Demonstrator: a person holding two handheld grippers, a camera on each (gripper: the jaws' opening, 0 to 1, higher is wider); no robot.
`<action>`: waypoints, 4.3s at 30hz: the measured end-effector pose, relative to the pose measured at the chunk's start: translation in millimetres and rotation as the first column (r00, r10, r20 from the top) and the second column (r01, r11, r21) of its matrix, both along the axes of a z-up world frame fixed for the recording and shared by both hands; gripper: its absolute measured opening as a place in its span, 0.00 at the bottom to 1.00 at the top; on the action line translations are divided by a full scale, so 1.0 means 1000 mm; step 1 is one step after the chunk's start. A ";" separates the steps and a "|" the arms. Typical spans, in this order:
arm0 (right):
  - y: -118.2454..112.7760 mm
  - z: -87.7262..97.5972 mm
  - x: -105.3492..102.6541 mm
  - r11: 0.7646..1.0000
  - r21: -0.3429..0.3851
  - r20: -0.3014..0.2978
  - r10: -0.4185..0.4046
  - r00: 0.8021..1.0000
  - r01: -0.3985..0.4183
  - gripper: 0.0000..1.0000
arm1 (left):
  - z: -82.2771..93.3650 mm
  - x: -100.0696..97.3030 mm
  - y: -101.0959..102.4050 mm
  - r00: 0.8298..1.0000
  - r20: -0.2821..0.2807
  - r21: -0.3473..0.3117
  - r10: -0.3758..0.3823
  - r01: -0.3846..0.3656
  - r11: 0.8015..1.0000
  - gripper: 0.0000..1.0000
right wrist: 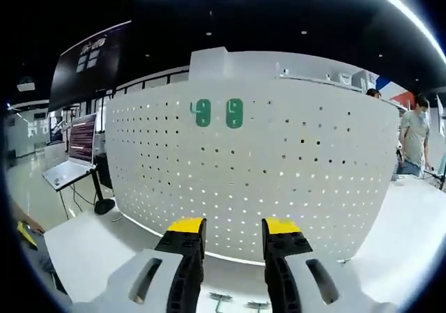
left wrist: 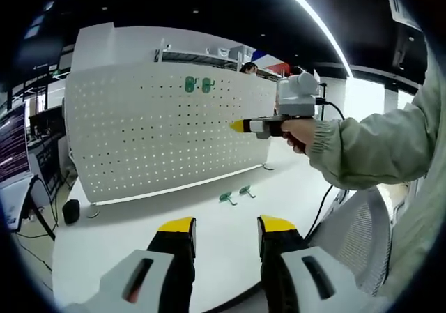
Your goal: Insert the hook assembly into the mounting plate slot until the hook locks in place.
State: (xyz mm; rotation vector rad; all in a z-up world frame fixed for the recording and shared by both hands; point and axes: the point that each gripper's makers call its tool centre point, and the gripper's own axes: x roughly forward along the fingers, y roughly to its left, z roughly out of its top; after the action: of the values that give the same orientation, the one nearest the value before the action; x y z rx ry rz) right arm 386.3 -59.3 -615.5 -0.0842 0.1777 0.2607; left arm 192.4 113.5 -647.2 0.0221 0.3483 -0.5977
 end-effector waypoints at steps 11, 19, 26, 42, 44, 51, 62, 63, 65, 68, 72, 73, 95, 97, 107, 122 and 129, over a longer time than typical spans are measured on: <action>-0.002 -0.035 -0.034 0.998 -0.026 -0.086 0.057 0.995 -0.059 0.33 | 0.000 0.000 -0.010 1.000 0.001 -0.001 -0.022 0.022 1.000 0.37; -0.011 -0.062 -0.049 0.998 0.007 -0.172 0.066 0.983 -0.066 0.37 | -0.003 0.006 -0.019 0.999 -0.006 0.003 -0.039 0.039 0.999 0.37; -0.014 -0.079 -0.060 0.997 0.020 -0.228 0.081 0.970 -0.079 0.39 | -0.006 0.011 -0.023 0.999 -0.013 0.007 -0.049 0.049 0.999 0.37; -0.019 -0.100 -0.099 0.989 0.094 -0.326 0.138 0.935 -0.113 0.48 | -0.015 0.013 -0.031 0.997 -0.039 0.025 -0.059 0.060 0.998 0.36; -0.020 -0.099 -0.103 0.988 0.105 -0.329 0.145 0.933 -0.116 0.48 | -0.016 0.013 -0.033 0.997 -0.041 0.023 -0.063 0.064 0.998 0.36; -0.019 -0.098 -0.111 0.985 0.110 -0.339 0.161 0.927 -0.131 0.48 | -0.017 0.012 -0.041 0.996 -0.042 0.025 -0.077 0.078 0.997 0.36; -0.009 -0.084 -0.129 0.977 0.075 -0.322 0.213 0.922 -0.200 0.48 | -0.019 0.010 -0.047 0.996 -0.041 0.033 -0.083 0.085 0.996 0.36; -0.007 -0.084 -0.131 0.975 0.067 -0.324 0.222 0.920 -0.212 0.48 | -0.020 0.010 -0.047 0.996 -0.045 0.035 -0.084 0.085 0.996 0.36; -0.006 -0.084 -0.134 0.973 0.070 -0.331 0.229 0.916 -0.218 0.49 | -0.022 0.009 -0.047 0.995 -0.047 0.034 -0.085 0.086 0.996 0.36; -0.006 -0.083 -0.139 0.971 0.069 -0.337 0.239 0.911 -0.229 0.49 | -0.023 0.009 -0.049 0.995 -0.050 0.037 -0.089 0.091 0.995 0.36; -0.006 -0.084 -0.146 0.967 0.070 -0.359 0.252 0.899 -0.243 0.49 | -0.026 0.008 -0.053 0.993 -0.059 0.037 -0.099 0.101 0.994 0.36; -0.005 -0.085 -0.149 0.965 0.070 -0.368 0.259 0.893 -0.251 0.49 | -0.027 0.007 -0.054 0.993 -0.064 0.036 -0.104 0.106 0.994 0.36; -0.014 -0.080 -0.169 0.961 0.119 -0.388 0.277 0.879 -0.250 0.47 | -0.045 0.001 -0.075 0.967 -0.162 0.053 -0.197 0.208 0.977 0.37; -0.013 -0.079 -0.170 0.960 0.122 -0.386 0.281 0.879 -0.253 0.47 | -0.045 0.002 -0.076 0.965 -0.165 0.059 -0.203 0.215 0.975 0.37; -0.016 -0.078 -0.170 0.960 0.137 -0.380 0.277 0.882 -0.243 0.47 | -0.037 0.023 -0.078 0.965 -0.144 0.099 -0.221 0.236 0.967 0.37; -0.022 -0.054 -0.163 0.962 0.160 -0.337 0.265 0.903 -0.223 0.46 | -0.029 0.066 -0.096 0.944 -0.114 0.169 -0.311 0.327 0.930 0.37; -0.026 -0.041 -0.166 0.960 0.197 -0.321 0.253 0.913 -0.197 0.46 | -0.037 0.084 -0.108 0.932 -0.118 0.202 -0.344 0.361 0.910 0.38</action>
State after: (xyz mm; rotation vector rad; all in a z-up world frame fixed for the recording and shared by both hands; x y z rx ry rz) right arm 219.9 -85.0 -656.7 0.1040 0.4964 0.5212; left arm 276.8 5.7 -684.6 0.2811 0.4929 -0.9187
